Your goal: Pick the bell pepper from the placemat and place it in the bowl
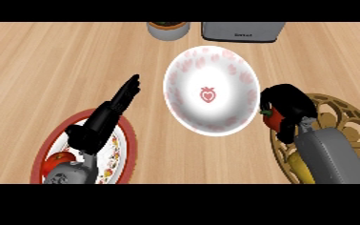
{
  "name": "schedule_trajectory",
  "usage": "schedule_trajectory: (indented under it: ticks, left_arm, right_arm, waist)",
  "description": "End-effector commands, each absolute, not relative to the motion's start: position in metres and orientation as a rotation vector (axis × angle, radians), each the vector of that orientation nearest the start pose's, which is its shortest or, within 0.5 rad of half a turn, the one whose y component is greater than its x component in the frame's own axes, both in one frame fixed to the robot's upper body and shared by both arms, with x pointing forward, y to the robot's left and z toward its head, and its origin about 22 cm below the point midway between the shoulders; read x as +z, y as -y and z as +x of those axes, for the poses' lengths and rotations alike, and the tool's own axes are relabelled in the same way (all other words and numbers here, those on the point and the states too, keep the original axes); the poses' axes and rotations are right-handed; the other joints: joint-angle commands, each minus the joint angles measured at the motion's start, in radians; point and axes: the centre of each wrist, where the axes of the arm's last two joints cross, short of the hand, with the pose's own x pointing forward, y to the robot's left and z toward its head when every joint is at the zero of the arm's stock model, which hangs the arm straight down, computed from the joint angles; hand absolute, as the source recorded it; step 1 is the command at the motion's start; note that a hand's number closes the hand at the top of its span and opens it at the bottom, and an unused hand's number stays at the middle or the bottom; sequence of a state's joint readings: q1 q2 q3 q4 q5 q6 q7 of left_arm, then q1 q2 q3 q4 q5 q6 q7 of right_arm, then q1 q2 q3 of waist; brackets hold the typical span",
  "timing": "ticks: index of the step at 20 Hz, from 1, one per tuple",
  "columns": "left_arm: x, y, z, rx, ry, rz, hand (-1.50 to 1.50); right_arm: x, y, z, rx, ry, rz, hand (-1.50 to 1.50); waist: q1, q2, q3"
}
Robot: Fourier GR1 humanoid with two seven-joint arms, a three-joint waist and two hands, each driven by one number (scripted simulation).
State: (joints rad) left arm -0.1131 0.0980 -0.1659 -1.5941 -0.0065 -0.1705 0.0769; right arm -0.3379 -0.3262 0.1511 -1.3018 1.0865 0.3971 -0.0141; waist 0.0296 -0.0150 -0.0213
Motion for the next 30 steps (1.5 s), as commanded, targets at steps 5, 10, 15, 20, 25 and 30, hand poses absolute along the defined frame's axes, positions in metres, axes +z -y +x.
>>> schedule_trajectory:
  ticks: [5,10,15,20,25,30]
  left_arm:
    - [0.035,-0.191,0.270,-0.422,1.577,-0.208,0.00]
    - [0.038,-0.180,0.273,-0.445,1.585,-0.224,0.00]
    - [0.036,-0.184,0.275,-0.429,1.592,-0.232,0.00]
    - [0.032,-0.189,0.273,-0.418,1.578,-0.225,0.00]
    - [0.030,-0.203,0.269,-0.391,1.601,-0.179,0.00]
    - [0.028,-0.204,0.273,-0.405,1.589,-0.174,0.00]
  right_arm:
    - [0.084,0.091,0.310,1.228,1.215,-1.027,1.50]
    - [0.135,0.051,0.294,0.914,1.403,-1.157,1.50]
    - [0.169,0.013,0.275,0.634,1.505,-1.130,1.50]
    - [0.179,-0.019,0.278,0.574,1.428,-1.212,1.50]
    - [0.186,-0.017,0.304,0.603,1.364,-1.344,1.50]
    - [0.164,-0.008,0.324,0.538,1.391,-1.468,1.50]
  waist:
    - [0.031,0.000,0.017]
    - [0.048,0.005,0.021]
    - [0.055,0.013,0.020]
    - [0.030,0.016,0.019]
    - [-0.002,0.014,0.020]
    - [-0.019,0.017,0.021]
